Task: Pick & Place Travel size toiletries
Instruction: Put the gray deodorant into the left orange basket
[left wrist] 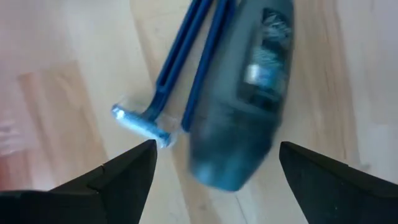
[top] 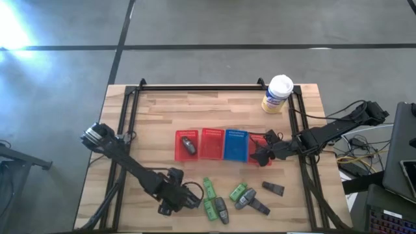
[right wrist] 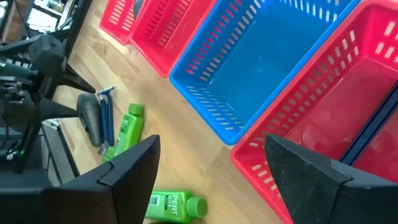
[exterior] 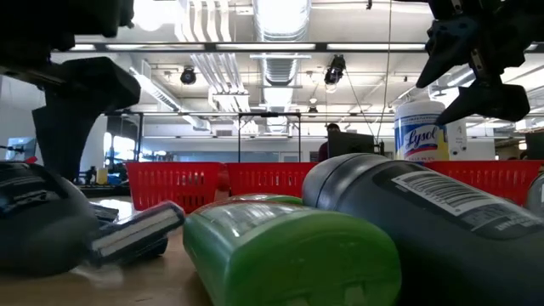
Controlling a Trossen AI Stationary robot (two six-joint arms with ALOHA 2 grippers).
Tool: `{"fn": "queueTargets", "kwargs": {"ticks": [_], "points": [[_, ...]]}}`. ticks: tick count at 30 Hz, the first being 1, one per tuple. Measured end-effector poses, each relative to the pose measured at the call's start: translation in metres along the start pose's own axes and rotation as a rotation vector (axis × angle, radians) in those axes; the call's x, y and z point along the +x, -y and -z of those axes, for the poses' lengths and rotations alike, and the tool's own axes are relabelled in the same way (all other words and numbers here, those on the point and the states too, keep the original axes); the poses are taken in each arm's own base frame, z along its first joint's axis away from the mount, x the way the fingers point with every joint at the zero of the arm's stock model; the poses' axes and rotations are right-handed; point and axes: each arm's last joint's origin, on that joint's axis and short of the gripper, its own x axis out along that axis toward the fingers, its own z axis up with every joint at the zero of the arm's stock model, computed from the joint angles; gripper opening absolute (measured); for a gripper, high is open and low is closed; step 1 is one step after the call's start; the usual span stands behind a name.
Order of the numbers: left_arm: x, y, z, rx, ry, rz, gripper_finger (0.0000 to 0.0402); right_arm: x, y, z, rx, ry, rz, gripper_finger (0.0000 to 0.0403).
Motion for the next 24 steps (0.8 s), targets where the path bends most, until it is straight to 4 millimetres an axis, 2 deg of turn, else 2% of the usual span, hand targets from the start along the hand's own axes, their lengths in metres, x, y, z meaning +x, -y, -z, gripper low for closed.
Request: {"fn": "queueTargets", "kwargs": {"ticks": [5,13,24], "points": [[0.006,0.004,-0.002,0.005,0.018,0.019,0.0341,0.000,0.000,0.000,-0.001,-0.011,0.000,0.0288],[0.025,0.010,-0.012,0.032,0.084,0.038,0.0329,0.000,0.002,0.002,-0.012,-0.049,0.017,0.0265],[0.024,0.011,0.002,-0.079,-0.035,-0.003,0.0210,0.000,0.004,0.003,-0.026,-0.070,0.028,0.0245]]}}
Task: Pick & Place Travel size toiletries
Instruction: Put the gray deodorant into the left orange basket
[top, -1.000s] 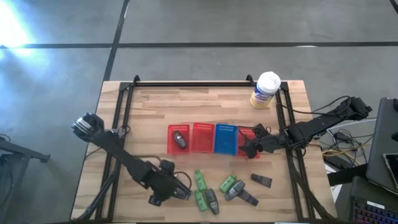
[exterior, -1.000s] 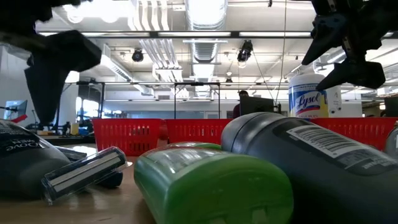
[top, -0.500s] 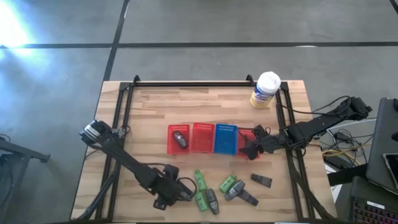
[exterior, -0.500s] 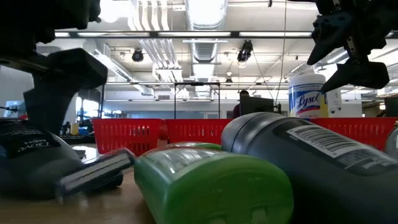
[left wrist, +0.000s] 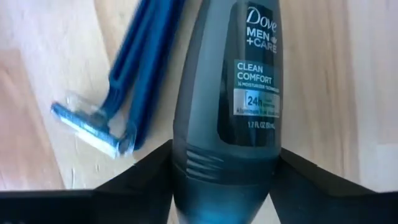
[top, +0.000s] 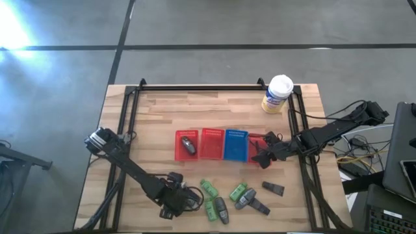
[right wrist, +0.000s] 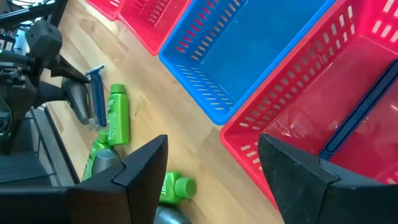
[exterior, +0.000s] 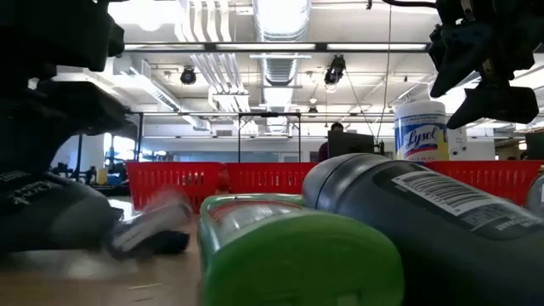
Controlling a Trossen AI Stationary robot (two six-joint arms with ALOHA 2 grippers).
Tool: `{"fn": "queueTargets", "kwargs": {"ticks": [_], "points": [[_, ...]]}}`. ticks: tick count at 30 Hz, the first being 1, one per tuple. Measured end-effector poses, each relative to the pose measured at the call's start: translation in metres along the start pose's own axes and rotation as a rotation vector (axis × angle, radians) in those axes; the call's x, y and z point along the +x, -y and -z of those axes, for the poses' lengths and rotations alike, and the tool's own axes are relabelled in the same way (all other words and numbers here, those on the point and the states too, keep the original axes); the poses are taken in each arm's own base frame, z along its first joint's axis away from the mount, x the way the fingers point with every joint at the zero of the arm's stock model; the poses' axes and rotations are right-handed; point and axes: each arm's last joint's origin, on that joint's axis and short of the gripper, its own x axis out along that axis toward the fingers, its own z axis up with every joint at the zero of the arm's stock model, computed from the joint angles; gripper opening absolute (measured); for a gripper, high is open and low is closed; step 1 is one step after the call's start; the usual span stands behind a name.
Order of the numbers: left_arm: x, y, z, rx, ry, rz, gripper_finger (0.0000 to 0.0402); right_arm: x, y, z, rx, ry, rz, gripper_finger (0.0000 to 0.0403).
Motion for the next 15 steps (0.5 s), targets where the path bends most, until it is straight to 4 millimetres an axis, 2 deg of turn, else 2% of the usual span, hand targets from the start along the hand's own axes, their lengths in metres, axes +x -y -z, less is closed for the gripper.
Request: {"fn": "queueTargets", "kwargs": {"ticks": [9,12,15], "points": [[-0.011,0.000,-0.006,-0.136,0.046,-0.048,0.0214,0.000,0.000,0.000,-0.020,-0.001,0.004,0.0268],[-0.020,-0.001,-0.005,-0.198,-0.006,-0.074,0.0212,0.000,0.001,0.000,-0.021,-0.001,0.008,0.0275],[-0.039,-0.001,-0.005,-0.272,-0.018,-0.090,0.0211,0.000,0.001,0.000,-0.020,-0.001,0.007,0.0281]]}}
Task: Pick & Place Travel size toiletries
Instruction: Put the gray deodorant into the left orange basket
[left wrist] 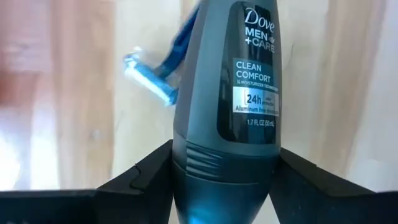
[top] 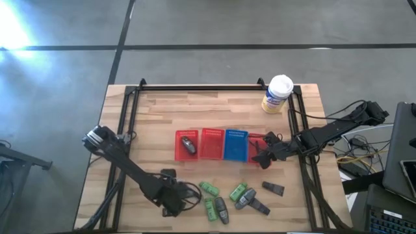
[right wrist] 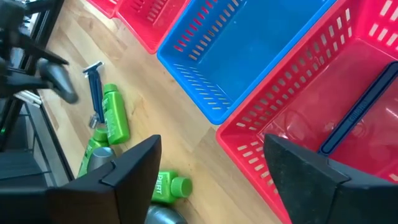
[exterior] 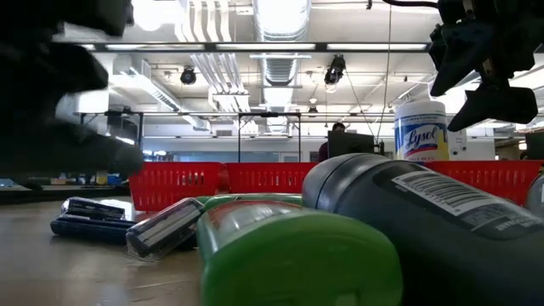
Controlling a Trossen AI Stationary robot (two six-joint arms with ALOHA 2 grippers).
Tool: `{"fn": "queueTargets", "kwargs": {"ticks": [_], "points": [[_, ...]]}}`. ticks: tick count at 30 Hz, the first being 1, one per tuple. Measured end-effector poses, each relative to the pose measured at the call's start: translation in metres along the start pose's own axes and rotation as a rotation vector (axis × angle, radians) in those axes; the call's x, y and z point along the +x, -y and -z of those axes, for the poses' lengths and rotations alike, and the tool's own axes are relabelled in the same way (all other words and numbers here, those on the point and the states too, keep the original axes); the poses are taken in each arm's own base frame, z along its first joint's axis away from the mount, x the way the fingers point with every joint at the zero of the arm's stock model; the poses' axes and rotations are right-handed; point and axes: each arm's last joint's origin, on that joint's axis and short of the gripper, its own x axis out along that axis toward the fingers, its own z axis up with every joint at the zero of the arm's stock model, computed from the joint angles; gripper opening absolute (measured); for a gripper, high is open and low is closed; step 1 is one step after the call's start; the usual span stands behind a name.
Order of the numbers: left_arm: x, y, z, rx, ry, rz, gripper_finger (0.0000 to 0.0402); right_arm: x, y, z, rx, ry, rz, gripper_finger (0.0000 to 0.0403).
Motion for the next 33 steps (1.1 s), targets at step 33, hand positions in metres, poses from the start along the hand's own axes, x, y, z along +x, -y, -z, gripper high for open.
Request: {"fn": "queueTargets", "kwargs": {"ticks": [33], "points": [[-0.016,-0.138,-0.013,-1.422,0.485,-0.075,0.0285,0.000,0.000,-0.002,0.031,0.038,0.002,0.0249]]}}
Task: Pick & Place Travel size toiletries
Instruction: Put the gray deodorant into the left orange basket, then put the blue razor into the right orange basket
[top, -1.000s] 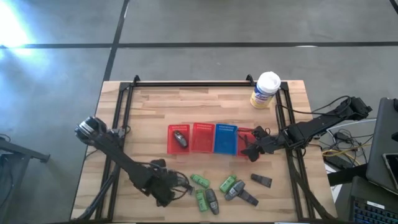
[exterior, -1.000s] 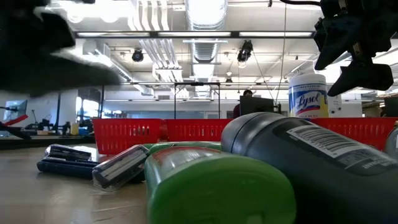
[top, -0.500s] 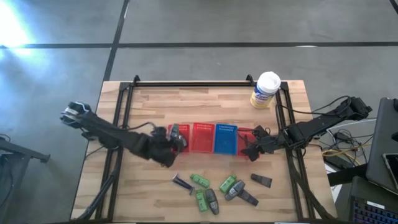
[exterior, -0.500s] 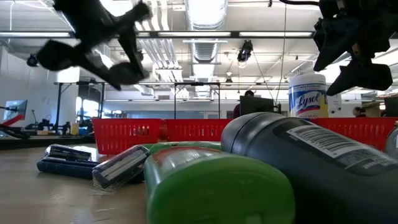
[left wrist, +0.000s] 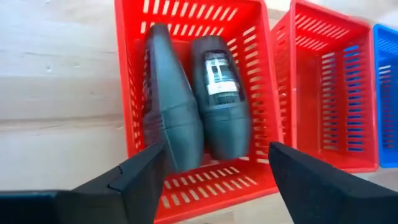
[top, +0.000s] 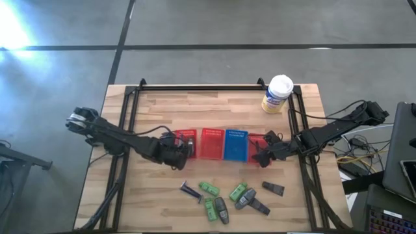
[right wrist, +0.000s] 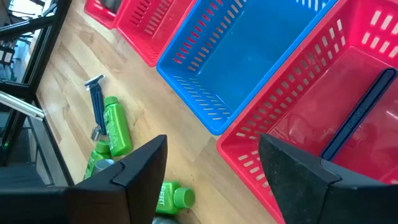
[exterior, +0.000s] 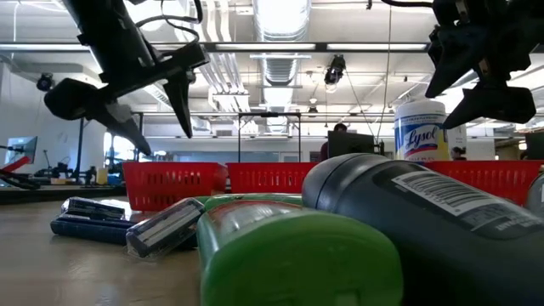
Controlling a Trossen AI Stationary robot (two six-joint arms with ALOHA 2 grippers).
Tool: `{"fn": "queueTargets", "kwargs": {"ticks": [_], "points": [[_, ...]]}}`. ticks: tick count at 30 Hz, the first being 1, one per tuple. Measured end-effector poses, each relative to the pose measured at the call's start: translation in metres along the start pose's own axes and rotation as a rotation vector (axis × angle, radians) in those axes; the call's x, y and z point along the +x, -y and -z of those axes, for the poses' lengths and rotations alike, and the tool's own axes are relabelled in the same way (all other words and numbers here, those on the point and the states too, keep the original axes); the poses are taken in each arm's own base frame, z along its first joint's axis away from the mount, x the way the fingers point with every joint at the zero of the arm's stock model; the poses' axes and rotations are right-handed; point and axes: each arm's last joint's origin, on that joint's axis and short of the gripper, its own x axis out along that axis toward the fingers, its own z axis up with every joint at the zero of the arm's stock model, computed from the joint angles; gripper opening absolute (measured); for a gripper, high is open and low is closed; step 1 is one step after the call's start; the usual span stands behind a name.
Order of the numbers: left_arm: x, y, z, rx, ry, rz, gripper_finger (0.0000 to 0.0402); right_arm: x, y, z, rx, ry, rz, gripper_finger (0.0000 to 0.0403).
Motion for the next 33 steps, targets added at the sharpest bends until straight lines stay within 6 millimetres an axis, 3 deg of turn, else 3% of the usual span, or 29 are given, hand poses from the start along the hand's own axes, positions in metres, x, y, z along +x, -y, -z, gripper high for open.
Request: {"fn": "queueTargets", "kwargs": {"ticks": [4,9,13,20,27,33], "points": [[-0.008,0.005,0.006,0.204,-0.054,0.080,0.0287,0.000,0.000,0.000,0.000,0.001,0.000,0.0262],[-0.030,0.018,0.037,0.885,-0.262,0.427,0.0278,0.000,0.000,0.000,-0.006,-0.002,0.000,0.0277],[-0.041,0.012,0.062,1.217,-0.303,0.560,0.0270,0.000,0.000,0.000,-0.015,-0.004,0.002,0.0287],[-0.027,0.003,0.087,1.412,-0.356,0.522,0.0240,0.000,0.000,0.000,-0.013,-0.011,0.001,0.0297],[-0.015,0.025,0.114,1.644,-0.374,0.577,0.0207,0.000,0.001,0.001,0.003,-0.016,0.007,0.0281],[-0.003,0.028,0.124,1.693,-0.403,0.509,0.0202,0.000,0.002,0.002,0.018,-0.035,0.020,0.0263]]}}
